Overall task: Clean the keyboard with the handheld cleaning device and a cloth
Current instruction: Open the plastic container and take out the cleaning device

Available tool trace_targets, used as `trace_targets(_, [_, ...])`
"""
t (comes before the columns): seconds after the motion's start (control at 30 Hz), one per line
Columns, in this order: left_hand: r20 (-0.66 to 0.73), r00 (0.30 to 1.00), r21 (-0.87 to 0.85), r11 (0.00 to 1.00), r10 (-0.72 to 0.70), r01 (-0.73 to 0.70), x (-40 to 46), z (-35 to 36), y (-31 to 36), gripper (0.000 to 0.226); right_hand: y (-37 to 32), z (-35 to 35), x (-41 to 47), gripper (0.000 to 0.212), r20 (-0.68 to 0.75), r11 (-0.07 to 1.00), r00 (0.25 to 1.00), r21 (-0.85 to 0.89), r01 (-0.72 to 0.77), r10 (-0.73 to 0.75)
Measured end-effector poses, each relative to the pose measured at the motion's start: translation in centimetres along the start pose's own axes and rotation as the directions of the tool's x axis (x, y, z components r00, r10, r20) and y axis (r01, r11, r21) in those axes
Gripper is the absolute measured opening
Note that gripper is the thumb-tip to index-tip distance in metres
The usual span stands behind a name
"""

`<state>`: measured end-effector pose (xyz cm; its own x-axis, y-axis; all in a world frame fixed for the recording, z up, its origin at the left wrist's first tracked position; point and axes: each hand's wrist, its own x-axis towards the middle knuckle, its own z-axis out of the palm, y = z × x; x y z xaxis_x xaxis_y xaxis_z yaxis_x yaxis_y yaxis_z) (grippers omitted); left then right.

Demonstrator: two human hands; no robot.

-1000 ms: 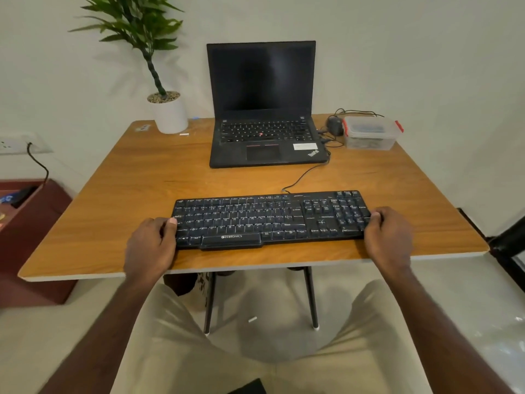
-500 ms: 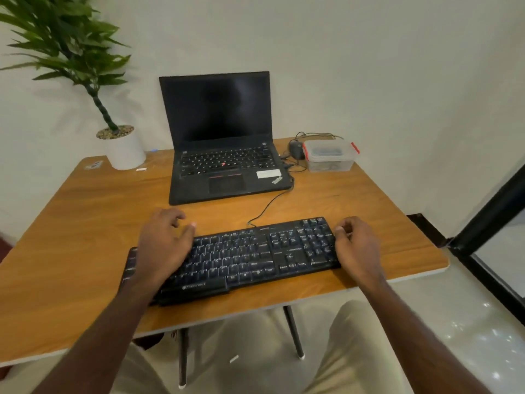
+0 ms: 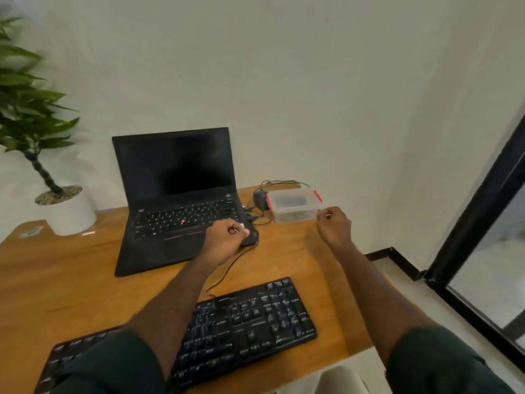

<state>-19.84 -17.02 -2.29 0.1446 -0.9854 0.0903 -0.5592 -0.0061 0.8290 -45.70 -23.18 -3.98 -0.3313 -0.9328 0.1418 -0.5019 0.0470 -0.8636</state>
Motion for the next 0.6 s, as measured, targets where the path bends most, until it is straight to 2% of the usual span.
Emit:
trace_targets(0.2, [0.024,0.999,-0.03,0.999,-0.038,0.039,1.2,2.0,1.0,0.008,1.5,1.5,6.7,0.042,0.023,0.965,0.965,0.041,-0.261,0.26])
trace_targets(0.3, [0.043,0.999,-0.034,0.999,-0.02,0.021,1.0,2.4,1.4,0.008,1.8,2.8,8.5,0.049,0.029,0.938,0.941,0.086,-0.337,0.336])
trace_targets(0.5, [0.086,0.996,-0.051,0.999,-0.004,0.008,1.4,2.8,1.6,0.009,1.4,3.9,10.3,0.036,-0.011,0.89,0.902,0.174,-0.422,0.431])
trace_targets(0.6, [0.091,0.996,-0.071,0.997,-0.005,0.011,1.6,3.3,1.3,0.007,1.2,3.5,9.7,0.024,0.061,0.839,0.894,0.322,-0.438,0.443])
